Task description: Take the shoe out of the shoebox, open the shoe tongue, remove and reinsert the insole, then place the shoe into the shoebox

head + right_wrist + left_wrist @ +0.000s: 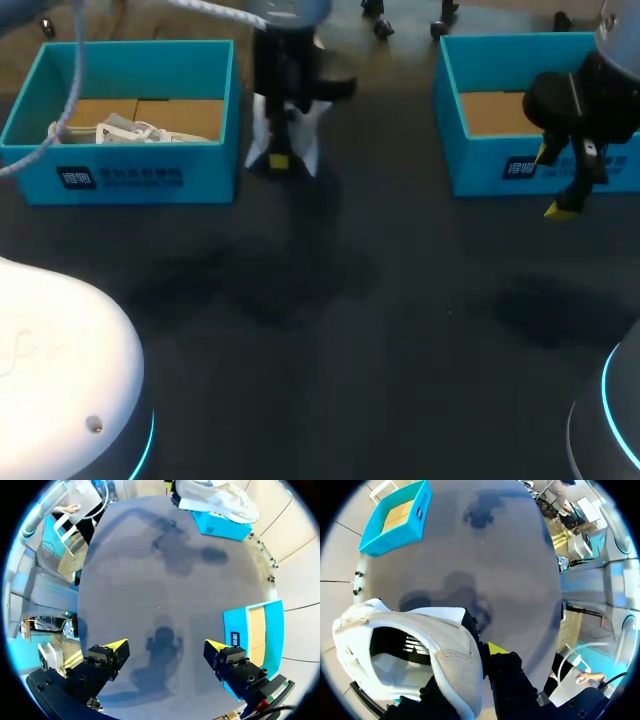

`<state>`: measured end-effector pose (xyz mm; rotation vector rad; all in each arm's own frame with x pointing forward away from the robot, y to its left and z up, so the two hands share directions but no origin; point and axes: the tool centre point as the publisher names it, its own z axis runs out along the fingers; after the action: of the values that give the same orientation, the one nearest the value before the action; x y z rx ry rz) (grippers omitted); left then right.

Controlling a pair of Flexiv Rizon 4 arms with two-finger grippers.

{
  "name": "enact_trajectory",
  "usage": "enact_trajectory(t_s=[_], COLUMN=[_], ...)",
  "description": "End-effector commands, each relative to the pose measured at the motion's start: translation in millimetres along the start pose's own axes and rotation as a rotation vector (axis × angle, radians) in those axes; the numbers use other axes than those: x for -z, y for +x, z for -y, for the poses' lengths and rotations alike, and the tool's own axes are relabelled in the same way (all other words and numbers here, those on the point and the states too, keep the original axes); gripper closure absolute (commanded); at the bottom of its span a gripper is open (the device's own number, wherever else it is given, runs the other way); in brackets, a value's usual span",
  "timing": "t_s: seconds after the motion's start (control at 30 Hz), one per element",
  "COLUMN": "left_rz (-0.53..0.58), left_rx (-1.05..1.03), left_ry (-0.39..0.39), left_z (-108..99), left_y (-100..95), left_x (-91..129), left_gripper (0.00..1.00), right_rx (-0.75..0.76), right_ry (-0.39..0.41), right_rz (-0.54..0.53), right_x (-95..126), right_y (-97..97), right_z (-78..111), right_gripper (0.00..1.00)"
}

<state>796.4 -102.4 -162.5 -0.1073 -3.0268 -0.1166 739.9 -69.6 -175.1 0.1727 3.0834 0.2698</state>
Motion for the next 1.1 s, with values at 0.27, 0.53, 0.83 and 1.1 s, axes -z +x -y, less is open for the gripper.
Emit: enact_trajectory(t_s=[0.27, 0.53, 0.83, 1.1], left_rz=[-0.013, -0.013, -0.053, -0.056], left_rx=[-0.013, -0.015, 0.022, 0.08], left_ry=[0.049, 0.044, 0.057, 0.108], left_z=[-118, -177, -226, -266], left_y=[-34.0, -47.6, -60.6, -70.4], left_x=[-3, -9, -19, -12], left_gripper=[1.0, 1.0, 1.0, 1.0], right_rx=[-0.001, -0.001, -0.001, -0.001], right_ry=[0.004, 0.004, 0.004, 0.004], right_rz=[-0.002, -0.002, -0.002, -0.002], right_x=[-1, -1, -1, -1], right_y=[-1.2, -1.2, -1.2, -1.2], right_z=[-1.3, -1.3, -1.3, -1.3], right_gripper=[0.0, 0.0, 0.0, 0.0])
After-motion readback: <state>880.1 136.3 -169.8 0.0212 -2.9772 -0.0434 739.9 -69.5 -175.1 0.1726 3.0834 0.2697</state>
